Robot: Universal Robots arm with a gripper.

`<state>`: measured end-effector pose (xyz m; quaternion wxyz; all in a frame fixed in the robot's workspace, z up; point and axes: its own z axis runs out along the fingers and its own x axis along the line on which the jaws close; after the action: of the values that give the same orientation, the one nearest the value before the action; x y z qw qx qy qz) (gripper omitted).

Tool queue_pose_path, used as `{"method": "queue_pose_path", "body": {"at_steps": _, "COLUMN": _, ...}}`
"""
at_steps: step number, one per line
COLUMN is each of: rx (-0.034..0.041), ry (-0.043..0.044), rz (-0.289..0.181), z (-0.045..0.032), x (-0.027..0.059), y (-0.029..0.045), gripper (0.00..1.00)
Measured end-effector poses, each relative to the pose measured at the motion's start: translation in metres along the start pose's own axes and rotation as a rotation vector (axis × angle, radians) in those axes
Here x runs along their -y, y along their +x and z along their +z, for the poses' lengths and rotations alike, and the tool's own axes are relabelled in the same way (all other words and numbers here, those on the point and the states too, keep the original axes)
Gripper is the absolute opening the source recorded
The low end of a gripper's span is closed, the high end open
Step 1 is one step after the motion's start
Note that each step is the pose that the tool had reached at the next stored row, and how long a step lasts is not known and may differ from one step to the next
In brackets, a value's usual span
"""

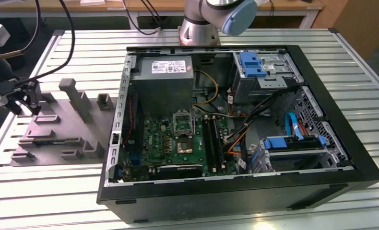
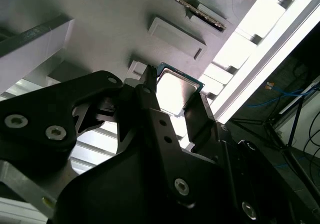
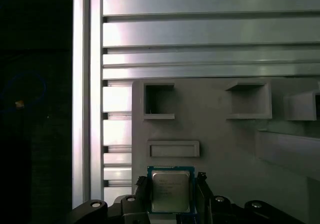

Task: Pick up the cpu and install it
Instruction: 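Pick up the cpu and move it towards the insertion slot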

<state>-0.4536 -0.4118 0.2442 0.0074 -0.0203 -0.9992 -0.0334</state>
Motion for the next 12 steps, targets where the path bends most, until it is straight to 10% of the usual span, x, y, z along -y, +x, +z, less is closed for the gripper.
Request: {"method": "queue_pose_path", "body": {"at_steps": 12, "rx": -0.0001, "ry": 0.0001, "rz": 0.0, "z": -0.0042, "x": -0.0003, "y": 0.0, "gripper": 0.47}}
